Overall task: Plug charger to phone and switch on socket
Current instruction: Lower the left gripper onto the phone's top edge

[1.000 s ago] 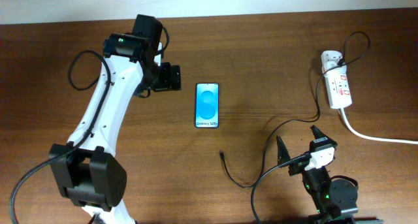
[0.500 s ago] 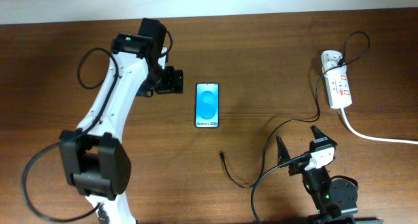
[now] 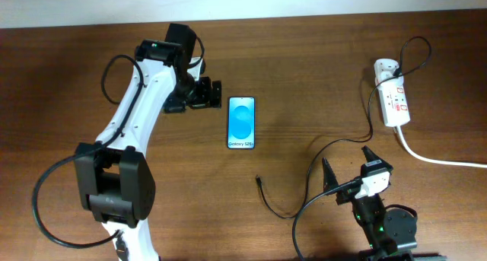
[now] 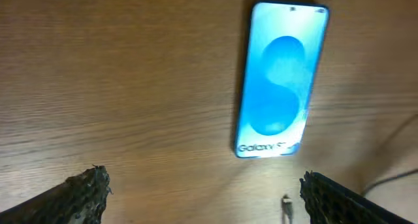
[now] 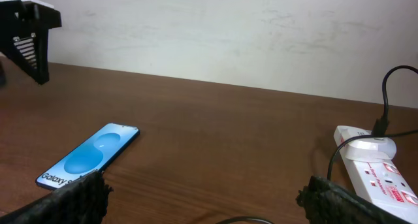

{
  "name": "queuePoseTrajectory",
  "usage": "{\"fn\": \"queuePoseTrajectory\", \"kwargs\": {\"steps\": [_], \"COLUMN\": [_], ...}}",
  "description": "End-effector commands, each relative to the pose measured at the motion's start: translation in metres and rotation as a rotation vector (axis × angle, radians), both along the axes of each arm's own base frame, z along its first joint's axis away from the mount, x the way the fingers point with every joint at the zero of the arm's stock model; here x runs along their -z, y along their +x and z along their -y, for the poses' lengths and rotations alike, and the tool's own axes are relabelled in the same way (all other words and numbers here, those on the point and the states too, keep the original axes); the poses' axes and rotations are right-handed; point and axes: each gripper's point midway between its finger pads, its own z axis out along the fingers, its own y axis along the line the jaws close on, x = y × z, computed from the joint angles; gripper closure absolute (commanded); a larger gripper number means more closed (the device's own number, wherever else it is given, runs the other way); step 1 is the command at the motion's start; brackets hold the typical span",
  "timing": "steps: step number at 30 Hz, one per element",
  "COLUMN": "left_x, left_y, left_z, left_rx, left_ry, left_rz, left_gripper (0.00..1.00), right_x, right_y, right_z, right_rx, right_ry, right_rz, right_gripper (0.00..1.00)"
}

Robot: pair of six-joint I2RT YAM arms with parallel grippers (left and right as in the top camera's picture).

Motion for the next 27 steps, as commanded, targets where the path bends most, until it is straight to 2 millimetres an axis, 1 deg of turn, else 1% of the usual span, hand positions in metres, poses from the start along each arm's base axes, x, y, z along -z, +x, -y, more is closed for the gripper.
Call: {"fn": "queuePoseTrajectory", "kwargs": {"steps": [1, 6, 9, 11, 14, 16, 19, 25, 27], "left_x": [-0.005, -0.005, -0.004, -0.001, -0.001, -0.001, 0.000, 0.014, 0.024], "left_y": [0.000, 0.000, -0.003, -0.003, -0.003, -0.002, 0.002, 0.004, 0.003], "left_z": [0.017, 0.017, 0.027, 0.027, 0.042, 0.040, 0.042, 0.043, 0.043], "left_rx": [0.027, -0.034, -0.038, -0.074, -0.048, -0.079, -0.079, -0.078, -0.077], "left_ry": [-0.091, -0.094, -0.081, -0.007, 0.024, 0.061, 0.055, 0.066, 0.075], "left_rz": [-0.001, -0.017, -0.021, -0.006, 0.030, 0.044, 0.057, 0.032, 0.010], "left_gripper": [0.01, 0.01, 0.01, 0.01, 0.01, 0.01, 0.01, 0.01, 0.01], "right_x": [0.003, 0.003, 0.003, 0.003, 0.003, 0.003, 0.003, 0.003, 0.003], "right_y": [0.000, 0.000, 0.000, 0.000, 0.000, 0.000, 0.000, 0.000, 0.000], "right_z": [0.002, 0.002, 0.002, 0.002, 0.002, 0.002, 0.002, 0.002, 0.002], "right_rx": [0.010, 0.010, 0.010, 0.010, 0.010, 0.010, 0.010, 0.010, 0.010], "right_ry": [0.006, 0.006, 0.006, 0.006, 0.006, 0.006, 0.006, 0.006, 0.006], "right_rz": [-0.007, -0.007, -0.007, -0.007, -0.007, -0.007, -0.007, -0.007, -0.007], "right_gripper": [0.02, 0.02, 0.02, 0.02, 0.02, 0.02, 0.02, 0.02, 0.02]}}
